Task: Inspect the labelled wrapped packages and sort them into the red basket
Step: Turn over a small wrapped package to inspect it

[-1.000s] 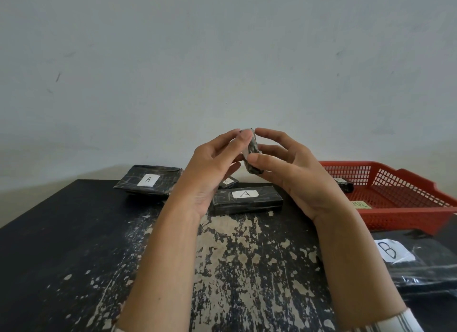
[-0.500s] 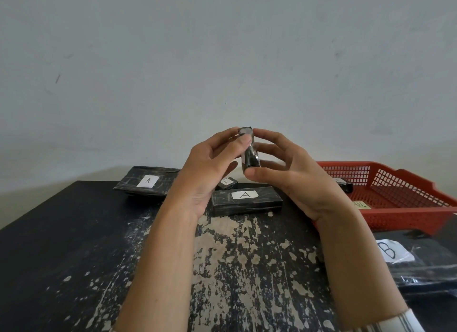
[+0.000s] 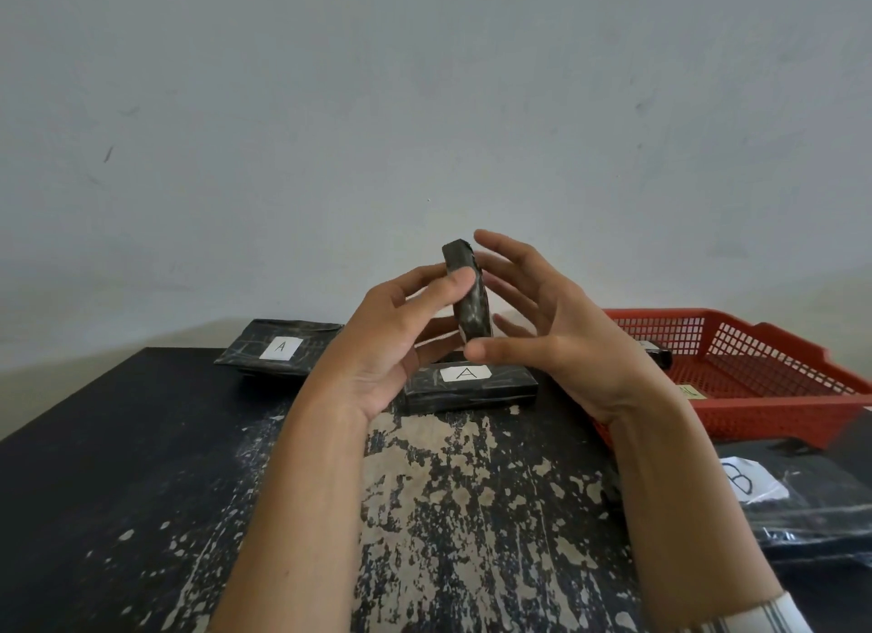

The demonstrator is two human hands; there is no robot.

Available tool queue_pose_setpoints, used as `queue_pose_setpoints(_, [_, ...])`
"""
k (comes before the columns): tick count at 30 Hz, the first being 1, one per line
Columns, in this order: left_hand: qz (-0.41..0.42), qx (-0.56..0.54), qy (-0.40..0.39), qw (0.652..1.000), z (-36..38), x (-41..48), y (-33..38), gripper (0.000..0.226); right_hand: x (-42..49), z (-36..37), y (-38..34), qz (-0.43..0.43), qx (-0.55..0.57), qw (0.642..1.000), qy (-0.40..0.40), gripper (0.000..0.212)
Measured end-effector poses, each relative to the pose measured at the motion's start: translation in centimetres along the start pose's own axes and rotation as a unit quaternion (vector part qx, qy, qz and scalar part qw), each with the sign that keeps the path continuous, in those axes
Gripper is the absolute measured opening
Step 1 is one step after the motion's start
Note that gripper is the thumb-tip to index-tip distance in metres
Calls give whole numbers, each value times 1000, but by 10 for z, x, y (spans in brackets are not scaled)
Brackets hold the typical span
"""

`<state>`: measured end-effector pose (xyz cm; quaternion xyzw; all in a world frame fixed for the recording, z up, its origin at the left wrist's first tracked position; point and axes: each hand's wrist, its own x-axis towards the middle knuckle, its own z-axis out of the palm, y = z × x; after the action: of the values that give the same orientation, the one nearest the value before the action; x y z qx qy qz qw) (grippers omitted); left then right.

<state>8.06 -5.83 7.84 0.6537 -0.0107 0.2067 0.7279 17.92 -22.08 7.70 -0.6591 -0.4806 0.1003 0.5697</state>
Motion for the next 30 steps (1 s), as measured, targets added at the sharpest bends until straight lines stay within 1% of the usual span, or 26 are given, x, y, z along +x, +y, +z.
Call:
queue_pose_setpoints(2, [24,-6,-5,1000,-2,2,-2,59,0,1,-3,10,30,999,13,97])
queue_pose_setpoints(5, [63,17,-18,998,-4,4,-6,72,0,5,-6,41,83,994,51,78])
queue_pose_setpoints(9, [119,81,-14,990,-4,5,-9,71,0,6,-10,81,129,987,48,72])
queue_pose_setpoints(14, [136,114,2,984,-2,4,-6,78,-1,7,-12,92,144,985,39,60])
queue_pose_setpoints(16, [142,128,5,982,-1,2,-5,79,-1,7,-11,89,144,985,39,59])
queue_pose_setpoints(20, [138,159,-4,978,2,-2,-2,77,-1,7,-12,83,164,981,56,60])
queue_pose_setpoints(23, [103,168,-36,980,0,-3,0,79,0,5,-11,78,154,983,64,50])
queue_pose_setpoints(24, [91,160,-44,982,-1,-3,0,79,0,4,-10,77,149,984,66,50])
queue_pose_setpoints(26, [74,134,-39,987,0,-3,1,71,0,4,-9,75,135,986,69,52])
queue_pose_setpoints(30, [58,94,1,994,3,-3,2,52,0,5,-8,70,116,989,66,59])
